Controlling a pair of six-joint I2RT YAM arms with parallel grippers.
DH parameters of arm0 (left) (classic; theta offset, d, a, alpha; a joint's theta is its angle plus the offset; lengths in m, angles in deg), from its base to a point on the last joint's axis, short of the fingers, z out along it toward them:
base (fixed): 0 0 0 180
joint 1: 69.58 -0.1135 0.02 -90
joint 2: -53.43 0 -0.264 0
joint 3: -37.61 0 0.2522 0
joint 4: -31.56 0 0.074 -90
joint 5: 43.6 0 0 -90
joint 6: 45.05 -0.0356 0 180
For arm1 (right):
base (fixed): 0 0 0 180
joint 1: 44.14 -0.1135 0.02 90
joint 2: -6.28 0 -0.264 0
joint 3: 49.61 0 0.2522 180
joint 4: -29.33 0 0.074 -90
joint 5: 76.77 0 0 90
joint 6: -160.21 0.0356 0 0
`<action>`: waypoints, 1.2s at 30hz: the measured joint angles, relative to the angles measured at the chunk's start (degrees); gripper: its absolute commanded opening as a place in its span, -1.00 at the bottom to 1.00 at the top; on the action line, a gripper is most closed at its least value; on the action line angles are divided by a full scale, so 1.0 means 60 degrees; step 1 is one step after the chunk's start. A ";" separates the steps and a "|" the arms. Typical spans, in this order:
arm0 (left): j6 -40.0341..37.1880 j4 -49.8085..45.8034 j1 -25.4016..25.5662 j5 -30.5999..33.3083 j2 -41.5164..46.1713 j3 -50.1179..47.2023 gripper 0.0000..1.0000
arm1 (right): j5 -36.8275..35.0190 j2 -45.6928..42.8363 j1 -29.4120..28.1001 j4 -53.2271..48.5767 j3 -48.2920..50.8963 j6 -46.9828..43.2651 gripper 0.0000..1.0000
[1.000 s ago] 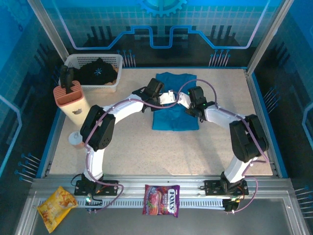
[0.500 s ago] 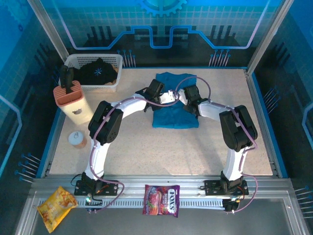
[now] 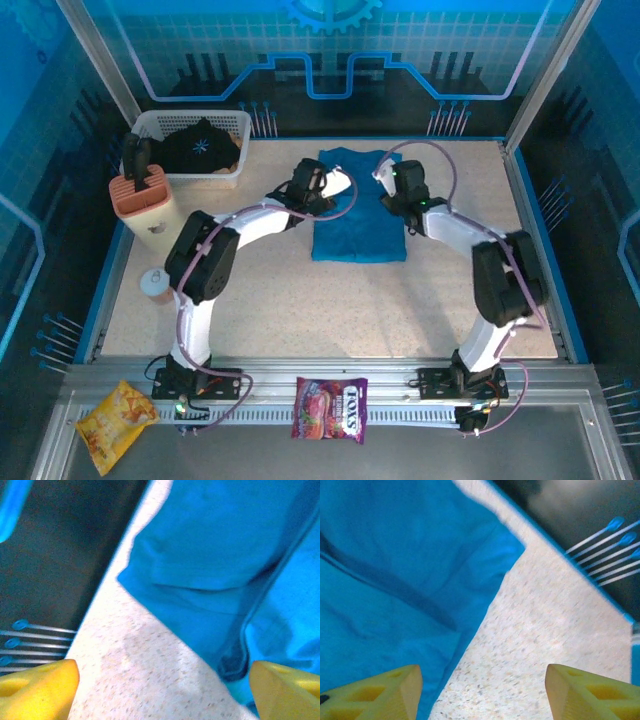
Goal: Fold and stack the t-shirts
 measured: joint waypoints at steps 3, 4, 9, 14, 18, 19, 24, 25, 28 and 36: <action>-0.0109 0.0612 -0.0135 -0.0761 0.1708 -0.1545 0.59 | 0.0947 -0.1566 0.0044 0.0062 0.0637 -0.0743 0.36; -0.0306 0.0627 -0.0164 -0.1235 0.2317 -0.2004 0.54 | 0.1304 -0.2018 0.0098 -0.0047 0.0769 -0.1053 0.36; -0.1738 -0.0368 -0.0120 -0.3621 0.4452 -0.3166 0.60 | 0.3027 -0.2958 0.0517 -0.1552 0.0834 -0.2983 0.37; -0.3315 -0.3184 0.0262 -0.4339 0.4524 -0.2896 0.54 | 0.4299 -0.2557 0.0546 -0.4619 0.0579 -0.5468 0.41; -0.4258 -0.4849 0.0841 -0.4014 0.3821 -0.2637 0.53 | 0.4499 -0.1632 0.0532 -0.6335 -0.0007 -0.6521 0.49; -0.4408 -0.5060 0.0958 -0.3960 0.3628 -0.2634 0.51 | 0.4492 -0.1395 0.0517 -0.6561 -0.0069 -0.6681 0.50; -0.4685 -0.5446 0.1122 -0.3956 0.2852 -0.2634 0.46 | 0.4433 -0.0433 0.0382 -0.6994 -0.0087 -0.7020 0.51; -0.4696 -0.5428 0.1118 -0.3960 0.2721 -0.2634 0.46 | 0.4433 -0.0277 0.0357 -0.6994 -0.0087 -0.7045 0.51; -0.4714 -0.5362 0.1115 -0.3956 0.2324 -0.2594 0.45 | 0.4422 0.0015 0.0335 -0.6983 -0.0087 -0.7089 0.52; -0.4714 -0.4816 0.1104 -0.3883 0.1410 -0.2204 0.51 | 0.4156 0.0823 0.0291 -0.6936 -0.0113 -0.7125 0.51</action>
